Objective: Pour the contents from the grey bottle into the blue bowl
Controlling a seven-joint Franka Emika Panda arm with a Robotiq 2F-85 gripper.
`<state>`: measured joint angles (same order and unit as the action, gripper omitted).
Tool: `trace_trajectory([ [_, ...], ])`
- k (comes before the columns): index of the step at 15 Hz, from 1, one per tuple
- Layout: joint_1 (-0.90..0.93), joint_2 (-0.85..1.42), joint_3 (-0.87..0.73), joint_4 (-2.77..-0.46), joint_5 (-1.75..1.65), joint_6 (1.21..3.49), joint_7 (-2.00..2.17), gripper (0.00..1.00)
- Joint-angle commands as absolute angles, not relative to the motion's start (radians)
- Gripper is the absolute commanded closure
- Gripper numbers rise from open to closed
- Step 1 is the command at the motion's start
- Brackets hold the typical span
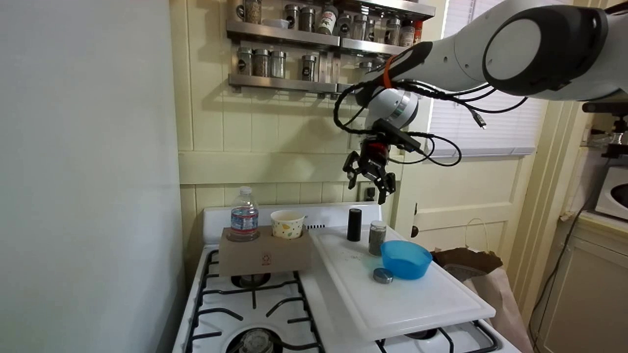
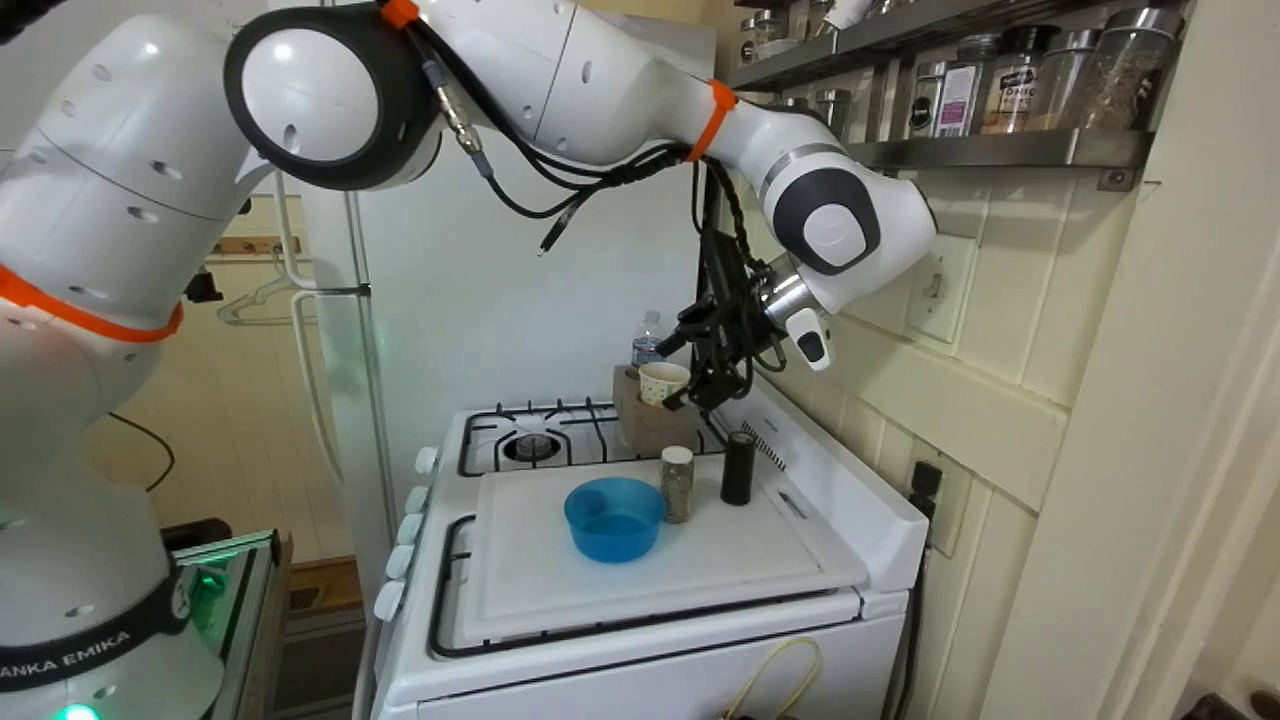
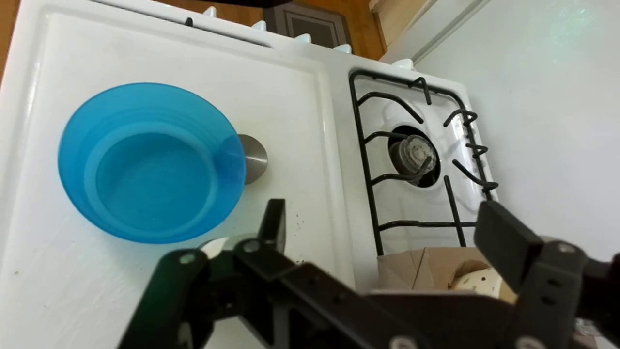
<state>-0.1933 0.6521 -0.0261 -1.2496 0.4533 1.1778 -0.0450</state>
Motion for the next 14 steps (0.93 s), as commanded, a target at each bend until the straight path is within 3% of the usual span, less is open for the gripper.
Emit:
trace_trajectory([
  [1,-0.134,0.640,-0.029,-1.290,0.358,1.228,-0.053,0.00],
  [8,-0.057,0.599,-0.029,-1.356,0.181,1.454,-0.073,0.00],
  [14,-0.046,0.633,-0.032,-1.312,0.134,1.472,-0.031,0.00],
])
